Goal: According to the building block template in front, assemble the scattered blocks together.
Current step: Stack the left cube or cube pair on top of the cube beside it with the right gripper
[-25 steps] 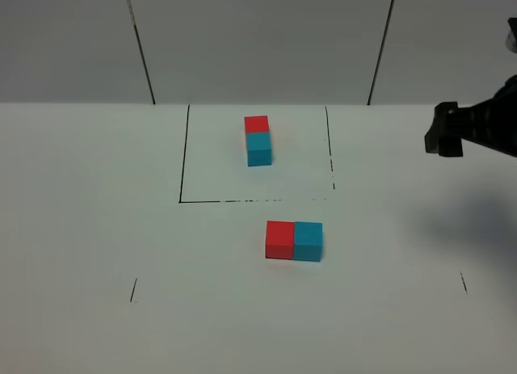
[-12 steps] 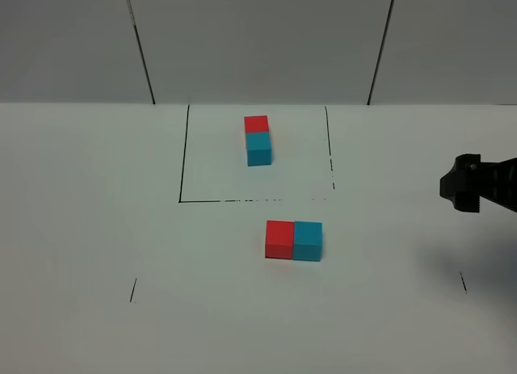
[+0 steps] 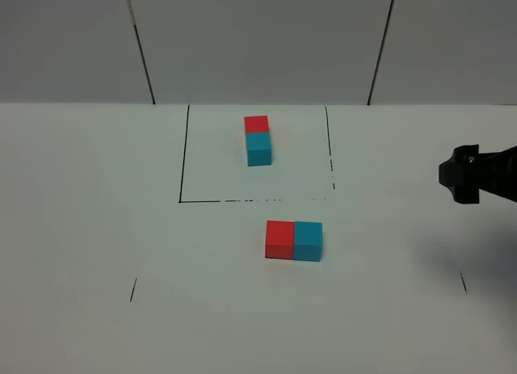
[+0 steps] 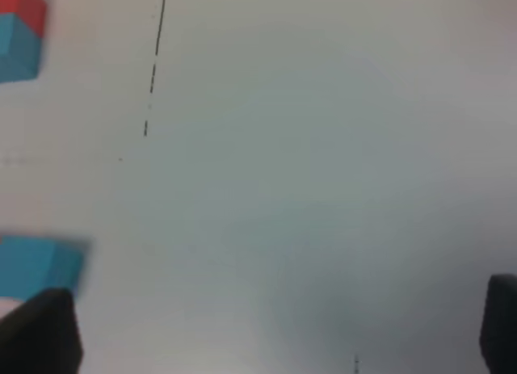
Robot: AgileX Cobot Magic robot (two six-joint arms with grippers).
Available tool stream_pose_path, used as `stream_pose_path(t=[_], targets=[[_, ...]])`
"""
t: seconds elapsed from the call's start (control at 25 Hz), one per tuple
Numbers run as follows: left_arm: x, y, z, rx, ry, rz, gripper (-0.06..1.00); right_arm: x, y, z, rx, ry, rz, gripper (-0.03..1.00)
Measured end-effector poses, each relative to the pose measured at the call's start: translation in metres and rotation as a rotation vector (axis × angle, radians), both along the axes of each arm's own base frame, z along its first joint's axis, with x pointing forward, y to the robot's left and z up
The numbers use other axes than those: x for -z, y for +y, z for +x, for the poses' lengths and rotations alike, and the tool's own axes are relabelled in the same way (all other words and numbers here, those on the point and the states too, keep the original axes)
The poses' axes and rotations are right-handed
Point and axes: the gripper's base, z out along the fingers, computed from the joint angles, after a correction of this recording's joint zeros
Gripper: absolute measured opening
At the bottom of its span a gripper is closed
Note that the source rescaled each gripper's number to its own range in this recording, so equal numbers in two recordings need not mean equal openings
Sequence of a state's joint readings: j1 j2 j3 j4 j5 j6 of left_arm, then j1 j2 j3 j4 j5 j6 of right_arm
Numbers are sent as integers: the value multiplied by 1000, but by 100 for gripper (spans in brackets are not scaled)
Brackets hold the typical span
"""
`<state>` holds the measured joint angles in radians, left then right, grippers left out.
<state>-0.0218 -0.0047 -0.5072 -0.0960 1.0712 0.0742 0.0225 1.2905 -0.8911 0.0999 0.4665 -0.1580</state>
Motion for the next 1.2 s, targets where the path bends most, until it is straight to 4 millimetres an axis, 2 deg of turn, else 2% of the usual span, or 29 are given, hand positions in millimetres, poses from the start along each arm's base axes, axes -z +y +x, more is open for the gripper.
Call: stream_pose_path(t=[0.16, 0.4, 0.6, 0.76, 0.96, 1.2], targets=[[0, 0, 0, 0, 0, 0, 63, -6, 15, 10, -210, 11, -192, 100], [0, 0, 0, 0, 0, 0, 63, -10, 45, 52, -479, 166, -376, 100], [0, 0, 0, 0, 0, 0, 63, 6, 82, 89, -805, 371, -535, 100], [0, 0, 0, 0, 0, 0, 63, 21, 119, 115, -997, 431, -603, 100], [0, 0, 0, 0, 0, 0, 63, 52, 158, 135, -1124, 477, -635, 100], [0, 0, 0, 0, 0, 0, 63, 83, 183, 145, -1201, 510, -642, 100]])
